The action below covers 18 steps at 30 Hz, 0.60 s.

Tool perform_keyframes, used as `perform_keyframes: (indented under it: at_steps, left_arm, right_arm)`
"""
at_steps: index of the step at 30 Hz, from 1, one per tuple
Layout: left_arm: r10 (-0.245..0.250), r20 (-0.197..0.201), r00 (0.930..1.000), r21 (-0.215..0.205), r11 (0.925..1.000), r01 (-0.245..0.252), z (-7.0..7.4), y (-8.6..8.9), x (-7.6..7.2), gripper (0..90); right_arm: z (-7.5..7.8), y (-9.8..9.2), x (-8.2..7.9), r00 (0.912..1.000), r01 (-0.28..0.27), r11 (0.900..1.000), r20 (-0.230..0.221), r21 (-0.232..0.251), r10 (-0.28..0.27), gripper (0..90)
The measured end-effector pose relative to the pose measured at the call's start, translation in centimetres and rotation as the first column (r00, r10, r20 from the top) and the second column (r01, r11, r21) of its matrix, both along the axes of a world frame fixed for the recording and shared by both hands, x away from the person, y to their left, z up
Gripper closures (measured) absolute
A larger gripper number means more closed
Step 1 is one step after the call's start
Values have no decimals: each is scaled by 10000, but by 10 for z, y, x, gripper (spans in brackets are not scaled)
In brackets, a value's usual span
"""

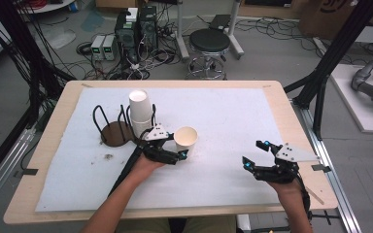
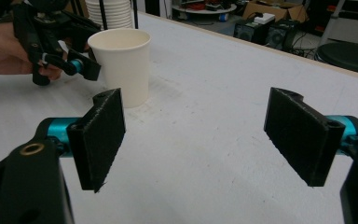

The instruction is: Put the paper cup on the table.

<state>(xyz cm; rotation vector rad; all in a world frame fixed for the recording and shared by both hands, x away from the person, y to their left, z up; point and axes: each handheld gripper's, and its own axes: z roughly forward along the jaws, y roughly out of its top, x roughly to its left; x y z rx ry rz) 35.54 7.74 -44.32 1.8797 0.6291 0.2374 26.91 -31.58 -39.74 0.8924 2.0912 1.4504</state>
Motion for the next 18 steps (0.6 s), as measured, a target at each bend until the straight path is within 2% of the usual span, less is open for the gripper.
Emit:
perform_keyframes:
  at_steps: [4,9,13,18]
  left_arm:
    - [-86,314,9995,-430,9990,99,8,13,-10,173]
    - [-133,719,9973,-1093,9938,211,18,31,-22,173]
    - [-183,936,9954,-1703,9848,341,26,51,-32,173]
    - [198,1238,9921,-2443,9696,111,33,79,-43,173]
  right_arm:
    - [0,0,0,10000,-24,10000,8,-47,24,209]
    - [-1,1,0,10000,10,10000,-29,-76,-10,209]
    - [-2,0,0,9999,107,9998,-86,-170,-108,209]
    - [-5,0,1,9995,281,9982,-135,-531,-289,209]
